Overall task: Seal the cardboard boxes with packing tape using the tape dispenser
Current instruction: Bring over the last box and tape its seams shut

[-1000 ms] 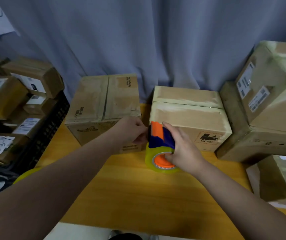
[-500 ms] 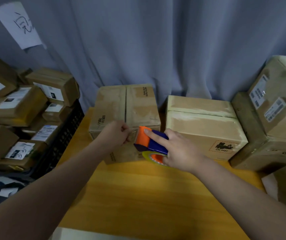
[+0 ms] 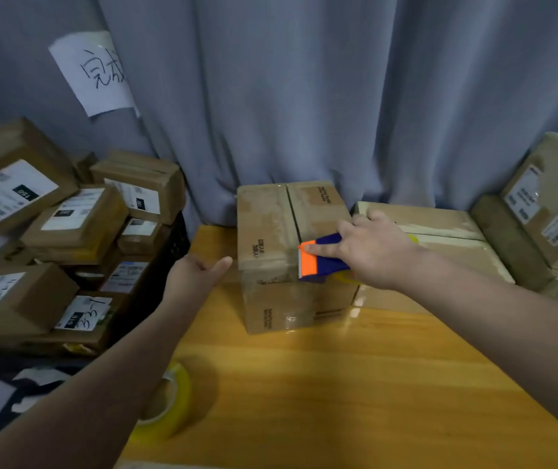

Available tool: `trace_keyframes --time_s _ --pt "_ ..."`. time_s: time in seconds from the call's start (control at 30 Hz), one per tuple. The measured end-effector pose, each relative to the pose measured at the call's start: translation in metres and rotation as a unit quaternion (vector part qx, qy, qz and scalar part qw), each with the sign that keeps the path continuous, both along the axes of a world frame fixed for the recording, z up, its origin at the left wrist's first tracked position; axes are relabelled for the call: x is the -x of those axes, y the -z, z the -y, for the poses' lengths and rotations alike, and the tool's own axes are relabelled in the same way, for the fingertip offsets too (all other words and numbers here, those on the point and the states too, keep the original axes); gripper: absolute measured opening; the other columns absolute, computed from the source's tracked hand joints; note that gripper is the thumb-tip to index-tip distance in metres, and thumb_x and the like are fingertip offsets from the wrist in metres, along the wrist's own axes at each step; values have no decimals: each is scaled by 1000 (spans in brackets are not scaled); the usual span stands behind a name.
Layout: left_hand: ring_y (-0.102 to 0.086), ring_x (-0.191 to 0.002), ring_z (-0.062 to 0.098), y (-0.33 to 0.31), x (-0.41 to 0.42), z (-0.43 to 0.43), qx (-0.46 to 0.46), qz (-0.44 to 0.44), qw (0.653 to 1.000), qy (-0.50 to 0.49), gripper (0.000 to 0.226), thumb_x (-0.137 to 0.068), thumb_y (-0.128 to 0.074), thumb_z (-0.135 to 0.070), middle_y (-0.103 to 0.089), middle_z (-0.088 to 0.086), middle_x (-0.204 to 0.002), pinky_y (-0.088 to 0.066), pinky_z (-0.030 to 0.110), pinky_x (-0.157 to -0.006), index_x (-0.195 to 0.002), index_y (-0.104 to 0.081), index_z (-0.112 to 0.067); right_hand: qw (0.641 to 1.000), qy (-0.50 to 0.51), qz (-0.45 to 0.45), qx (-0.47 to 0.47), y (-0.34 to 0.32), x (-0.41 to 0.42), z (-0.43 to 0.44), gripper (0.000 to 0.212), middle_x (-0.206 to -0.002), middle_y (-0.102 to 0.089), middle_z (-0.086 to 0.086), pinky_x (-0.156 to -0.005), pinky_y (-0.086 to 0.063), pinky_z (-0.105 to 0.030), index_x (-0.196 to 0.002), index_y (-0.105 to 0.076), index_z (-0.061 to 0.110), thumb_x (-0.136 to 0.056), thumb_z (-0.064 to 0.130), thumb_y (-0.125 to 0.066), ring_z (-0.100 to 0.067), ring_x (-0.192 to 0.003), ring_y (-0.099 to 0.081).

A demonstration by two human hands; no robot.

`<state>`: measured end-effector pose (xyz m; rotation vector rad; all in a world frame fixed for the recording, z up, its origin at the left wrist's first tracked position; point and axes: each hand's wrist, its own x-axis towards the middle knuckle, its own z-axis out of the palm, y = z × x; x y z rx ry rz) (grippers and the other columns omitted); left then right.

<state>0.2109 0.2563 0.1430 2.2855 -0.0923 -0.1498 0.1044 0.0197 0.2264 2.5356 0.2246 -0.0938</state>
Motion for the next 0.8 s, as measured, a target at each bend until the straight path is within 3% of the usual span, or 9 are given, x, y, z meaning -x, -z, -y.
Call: trace_keyframes --time_s 0.1,0.27,0.57,0.8 --pt "-40 -52 17 10 -7 -4 9 3 1000 -11 45 -88 -65 -38 -40 3 -58 -30 29 -48 -61 -39 -13 997 0 -6 72 -3 -13 -22 64 -122 -47 -8 -96 -31 -41 -150 -2 45 -101 22 -36 -30 -112 -48" --pt "-43 -56 16 17 -15 -9 18 6 999 -29 39 -88 -64 -37 -44 3 -63 -29 27 -47 -67 -41 -14 991 22 -39 128 -6 -22 -45 66 -134 -43 -13 -100 -29 -44 -152 -5 38 -100 23 -42 -32 -125 -38" --pt "-45 -61 12 25 -20 -12 33 3 999 -38 33 -89 -64 -38 -50 2 -73 -30 26 -48 -88 -50 -8 987 36 -57 145 -6 -32 -54 63 -134 -43 -13 -99 -29 -43 -152 -9 39 -101 27 -44 -32 -124 -34" --pt "-41 -53 17 31 -21 -17 44 21 997 -55 35 -89 -64 -38 -44 3 -63 -30 29 -46 -83 -47 -7 989 23 -57 136 -6 -34 -55 64 -136 -42 -14 -100 -29 -45 -152 -8 38 -101 26 -45 -33 -125 -34"
